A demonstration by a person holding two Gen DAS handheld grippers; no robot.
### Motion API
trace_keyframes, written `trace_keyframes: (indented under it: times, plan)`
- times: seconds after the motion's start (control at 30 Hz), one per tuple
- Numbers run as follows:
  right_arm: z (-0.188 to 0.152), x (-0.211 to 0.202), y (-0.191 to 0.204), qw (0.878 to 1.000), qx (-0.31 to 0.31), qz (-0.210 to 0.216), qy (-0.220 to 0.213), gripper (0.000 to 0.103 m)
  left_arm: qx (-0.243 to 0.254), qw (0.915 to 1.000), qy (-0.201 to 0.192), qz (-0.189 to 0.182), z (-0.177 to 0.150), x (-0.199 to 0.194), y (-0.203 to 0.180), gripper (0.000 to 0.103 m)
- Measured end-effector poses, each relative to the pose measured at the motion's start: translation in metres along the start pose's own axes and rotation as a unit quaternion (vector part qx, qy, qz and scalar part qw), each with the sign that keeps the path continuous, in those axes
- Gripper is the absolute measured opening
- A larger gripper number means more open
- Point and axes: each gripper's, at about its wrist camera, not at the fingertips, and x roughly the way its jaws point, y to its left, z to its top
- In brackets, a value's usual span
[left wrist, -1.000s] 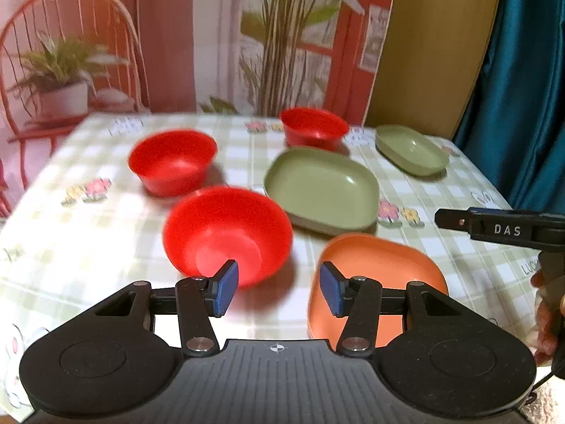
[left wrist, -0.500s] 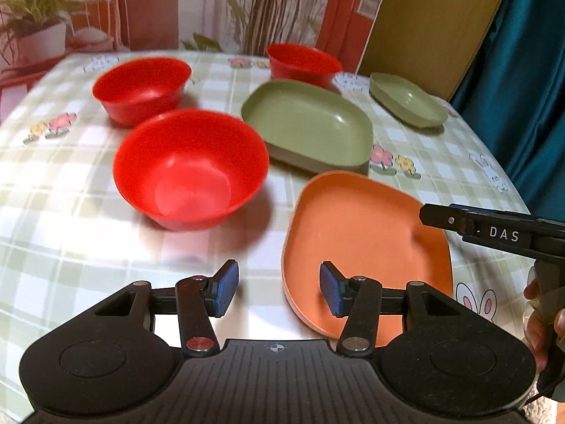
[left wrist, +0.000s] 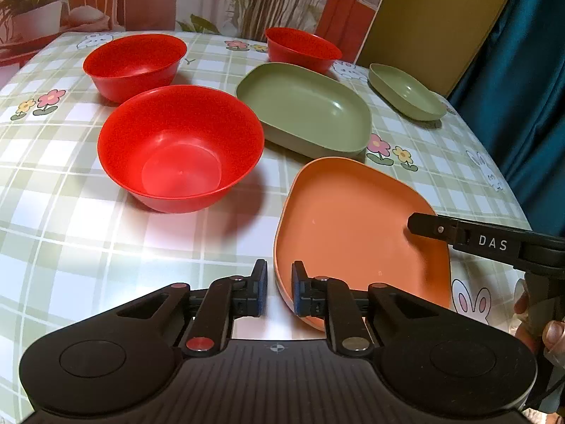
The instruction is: Organize plates and bowls
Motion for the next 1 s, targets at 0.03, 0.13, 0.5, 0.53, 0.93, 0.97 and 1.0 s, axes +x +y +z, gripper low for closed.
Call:
trace_keyframes:
  times: [0.03,0.13,0.5,0.53,0.93,0.97,1.0]
  plan:
    - [-0.001,0.000,0.000,1.000,0.001,0.001,0.001,0.014,0.001,1.0000,0.001,0.001,0.000,0.000,-0.001,0.014]
    - [-0.001,0.000,0.000,1.000,0.005,0.006,0.000,0.007,0.005,1.0000,0.002,0.006,0.000,0.001,-0.005,0.013]
    - [0.004,-0.012,0.000,1.000,0.012,0.004,-0.021,0.007,0.029,0.9994,-0.012,0.016,0.004,-0.010,-0.013,0.012]
    - [0.006,-0.013,-0.001,1.000,0.014,0.004,-0.023,0.007,0.032,0.9993,-0.013,0.015,0.005,-0.011,-0.014,0.012]
    - [0.023,-0.027,-0.004,0.998,0.024,-0.007,-0.050,0.007,0.050,0.9979,-0.038,0.010,0.029,-0.022,-0.025,0.012]
    - [0.027,-0.028,-0.004,0.998,0.024,-0.007,-0.053,0.007,0.053,0.9978,-0.040,0.008,0.032,-0.023,-0.026,0.012]
    - [0.031,-0.028,-0.005,0.998,0.022,-0.007,-0.057,0.007,0.054,0.9976,-0.041,0.006,0.035,-0.023,-0.027,0.012]
